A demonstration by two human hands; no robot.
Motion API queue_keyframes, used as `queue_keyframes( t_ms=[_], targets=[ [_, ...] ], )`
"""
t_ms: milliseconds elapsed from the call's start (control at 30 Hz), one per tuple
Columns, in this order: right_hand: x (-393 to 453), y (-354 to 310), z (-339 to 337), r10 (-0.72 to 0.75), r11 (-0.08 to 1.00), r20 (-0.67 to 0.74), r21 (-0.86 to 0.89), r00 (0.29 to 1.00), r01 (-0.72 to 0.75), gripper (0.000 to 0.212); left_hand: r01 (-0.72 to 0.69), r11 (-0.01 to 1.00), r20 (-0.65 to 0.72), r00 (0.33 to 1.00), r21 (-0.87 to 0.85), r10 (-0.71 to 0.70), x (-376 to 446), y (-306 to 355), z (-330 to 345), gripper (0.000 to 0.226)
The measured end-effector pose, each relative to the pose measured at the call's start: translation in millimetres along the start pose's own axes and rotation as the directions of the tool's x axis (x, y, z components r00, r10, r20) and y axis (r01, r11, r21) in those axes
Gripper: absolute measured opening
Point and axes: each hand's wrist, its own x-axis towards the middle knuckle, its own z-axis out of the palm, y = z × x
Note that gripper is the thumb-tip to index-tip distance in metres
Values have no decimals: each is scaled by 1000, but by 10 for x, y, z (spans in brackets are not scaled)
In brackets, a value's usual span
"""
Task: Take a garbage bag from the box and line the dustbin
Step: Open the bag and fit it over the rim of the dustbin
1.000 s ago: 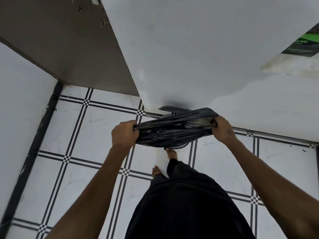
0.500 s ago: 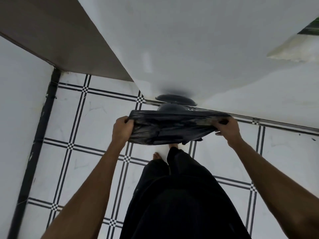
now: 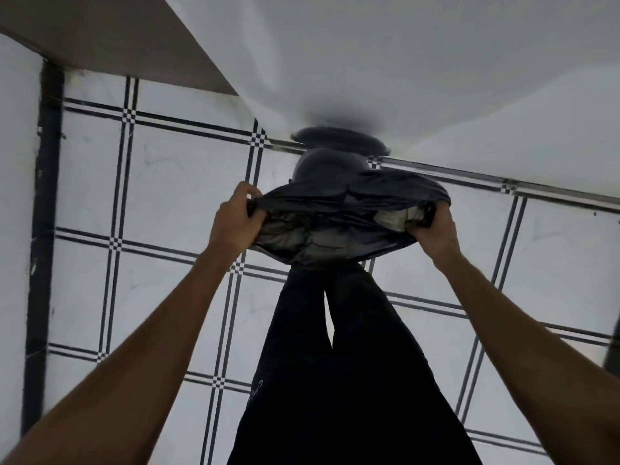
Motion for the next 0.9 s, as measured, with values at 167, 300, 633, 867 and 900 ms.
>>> queue_keyframes(
  t_ms=[167, 300, 633, 867, 900],
  targets=[
    [217, -22, 474, -8, 990, -6, 141, 1000, 9, 64, 25, 972, -50, 998, -233, -38, 193, -69, 409, 25],
    [591, 79, 934, -30, 994, -24, 108, 999, 32, 58, 41, 934, -100, 992, -356, -81, 536, -199, 805, 31],
    [1912, 1064, 1891, -59, 994, -70, -91, 996, 52, 55, 73, 981, -75, 993, -178, -88, 1806, -1222, 2077, 23],
    [2266, 1134, 2156, -170, 984, -167, -73, 971, 160, 46, 10, 928, -200, 975, -373, -91, 2104, -1436, 2311, 31],
    [2274, 1104, 2154, -165, 986, -189, -59, 968, 156, 45, -27, 921, -219, 973, -390, -65, 2093, -1415, 2301, 33]
  ],
)
